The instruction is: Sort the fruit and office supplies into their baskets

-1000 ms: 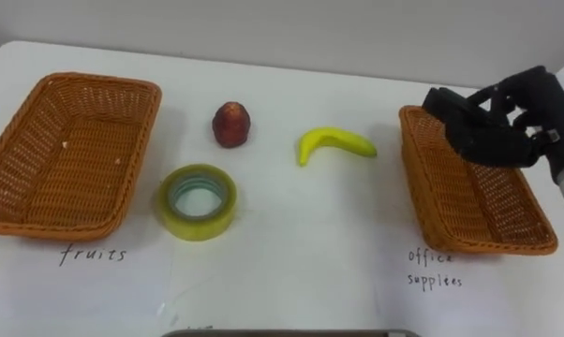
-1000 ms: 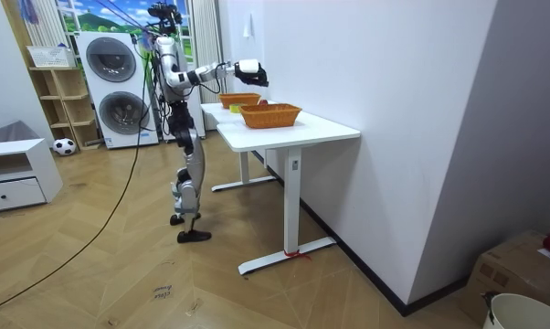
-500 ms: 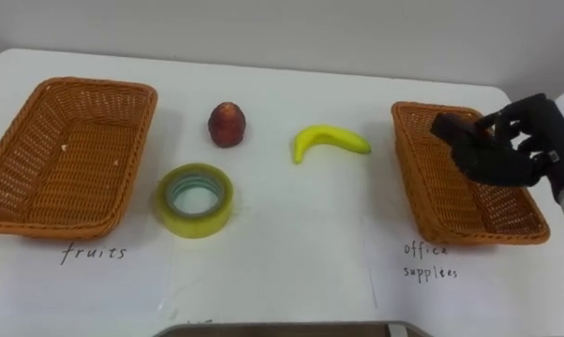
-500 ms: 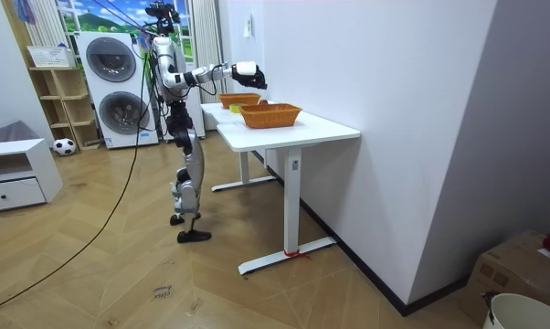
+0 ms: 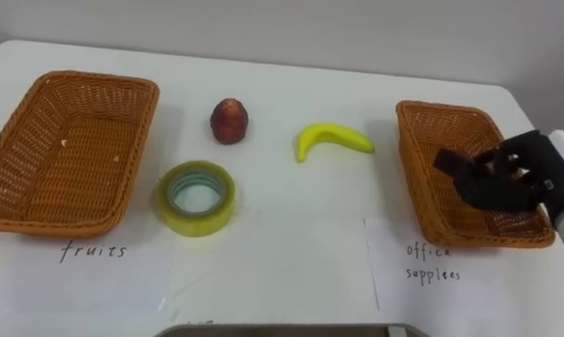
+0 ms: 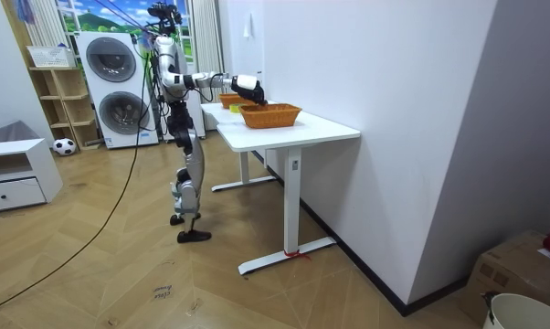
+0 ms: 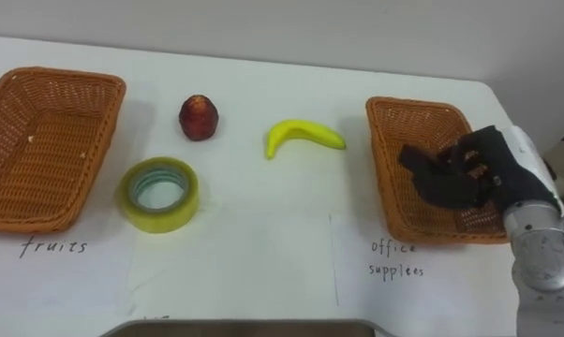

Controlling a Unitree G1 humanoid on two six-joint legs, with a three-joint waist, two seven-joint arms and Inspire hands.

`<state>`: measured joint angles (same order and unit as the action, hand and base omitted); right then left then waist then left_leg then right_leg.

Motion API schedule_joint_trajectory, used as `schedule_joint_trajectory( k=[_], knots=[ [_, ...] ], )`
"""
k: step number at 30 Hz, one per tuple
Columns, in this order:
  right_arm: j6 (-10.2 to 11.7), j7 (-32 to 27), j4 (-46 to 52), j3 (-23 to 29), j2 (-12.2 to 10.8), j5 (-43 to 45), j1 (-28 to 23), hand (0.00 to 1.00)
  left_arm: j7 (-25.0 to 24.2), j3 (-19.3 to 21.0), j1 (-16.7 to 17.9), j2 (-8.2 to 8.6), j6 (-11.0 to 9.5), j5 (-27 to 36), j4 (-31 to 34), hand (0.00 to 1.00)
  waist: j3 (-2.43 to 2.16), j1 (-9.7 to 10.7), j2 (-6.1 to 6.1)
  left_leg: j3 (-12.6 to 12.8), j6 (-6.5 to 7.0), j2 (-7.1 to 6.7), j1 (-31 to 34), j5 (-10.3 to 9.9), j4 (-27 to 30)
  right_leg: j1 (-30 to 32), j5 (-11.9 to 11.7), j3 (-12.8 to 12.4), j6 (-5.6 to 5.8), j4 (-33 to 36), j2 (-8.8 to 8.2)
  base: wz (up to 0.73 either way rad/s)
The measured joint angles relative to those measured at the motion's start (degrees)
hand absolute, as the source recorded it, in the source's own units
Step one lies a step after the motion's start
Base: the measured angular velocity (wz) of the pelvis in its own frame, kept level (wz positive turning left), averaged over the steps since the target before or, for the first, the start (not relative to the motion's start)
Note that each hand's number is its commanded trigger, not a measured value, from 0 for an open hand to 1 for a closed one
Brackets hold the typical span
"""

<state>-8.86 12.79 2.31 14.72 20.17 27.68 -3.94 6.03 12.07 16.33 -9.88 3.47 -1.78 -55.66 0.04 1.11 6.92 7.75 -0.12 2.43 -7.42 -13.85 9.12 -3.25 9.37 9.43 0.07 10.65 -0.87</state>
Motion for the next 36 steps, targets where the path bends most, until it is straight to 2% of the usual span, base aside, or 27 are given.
schedule_joint_trajectory(
  k=[8, 9, 10, 11, 12, 13, 14, 36],
  knots=[
    [0.0, 0.2, -0.4, 0.0, 0.0, 0.3, 0.0, 1.0, 0.0, -0.5, 0.1, 0.01, 0.0, 0.0, 0.0, 0.0, 0.02, 0.0, -0.04, 0.0, 0.0, 0.01, 0.0, 0.0, 0.1, 0.0, 0.0, 0.0, 0.0, 0.0, -0.03, 0.0],
    [0.0, 0.3, -0.5, 0.0, 0.0, 0.4, 0.0, 0.97, 0.0, -0.5, 0.1, 0.0, 0.0, 0.0, 0.0, 0.0, 0.02, 0.0, -0.04, 0.0, 0.0, 0.01, 0.0, 0.0, 0.1, 0.0, 0.0, 0.0, 0.0, 0.0, -0.04, 0.0],
    [0.0, 0.5, -0.9, 0.0, 0.0, 0.7, 0.0, 0.89, 0.0, -0.5, 0.1, 0.0, 0.0, 0.0, 0.0, 0.0, 0.03, 0.0, -0.05, 0.0, 0.0, 0.01, 0.0, 0.0, 0.1, 0.0, 0.0, 0.0, 0.0, 0.0, -0.04, 0.0],
    [0.0, 0.6, -1.4, 0.0, 0.0, 1.1, 0.0, 0.68, 0.0, -0.5, 0.2, -0.01, 0.0, 0.0, 0.0, 0.0, 0.02, -0.1, -0.05, 0.0, 0.0, 0.01, 0.2, 0.0, 0.1, 0.0, 0.0, 0.0, 0.0, 0.0, -0.04, 0.0],
    [0.0, 0.7, -1.6, 0.0, 0.0, 1.4, 0.0, 0.53, 0.0, -0.5, 0.2, -0.01, 0.0, 0.0, 0.0, 0.0, 0.03, -0.1, -0.06, 0.0, 0.0, 0.01, 0.2, 0.0, 0.1, 0.1, 0.0, 0.0, 0.0, 0.0, -0.04, 0.0],
    [0.0, 1.1, -1.7, 0.0, 0.0, 1.9, 0.0, 0.05, 0.0, -0.5, 0.2, -0.01, 0.0, 0.0, 0.0, 0.0, 0.04, 0.0, -0.09, 0.0, 0.0, 0.0, 0.2, 0.0, 0.1, 0.1, 0.0, 0.0, 0.0, 0.0, -0.03, 0.0],
    [0.0, 1.2, -1.7, 0.0, 0.0, 2.0, 0.0, 0.0, 0.0, -0.5, 0.2, -0.02, 0.0, 0.0, 0.0, 0.0, 0.04, 0.0, -0.13, 0.0, 0.0, 0.01, 0.2, 0.0, 0.1, 0.1, 0.0, 0.0, 0.0, 0.0, -0.02, 0.0],
    [-0.2, 2.3, -1.6, 0.0, 0.0, 2.2, 0.2, 0.0, -0.1, -1.1, 0.3, -0.04, 0.2, 0.0, 0.3, 0.0, -0.1, -0.1, -0.25, 0.0, 0.0, 0.01, 0.2, 0.0, 0.1, 0.1, 0.0, 0.0, -0.01, 0.1, -0.03, 0.0]
  ],
)
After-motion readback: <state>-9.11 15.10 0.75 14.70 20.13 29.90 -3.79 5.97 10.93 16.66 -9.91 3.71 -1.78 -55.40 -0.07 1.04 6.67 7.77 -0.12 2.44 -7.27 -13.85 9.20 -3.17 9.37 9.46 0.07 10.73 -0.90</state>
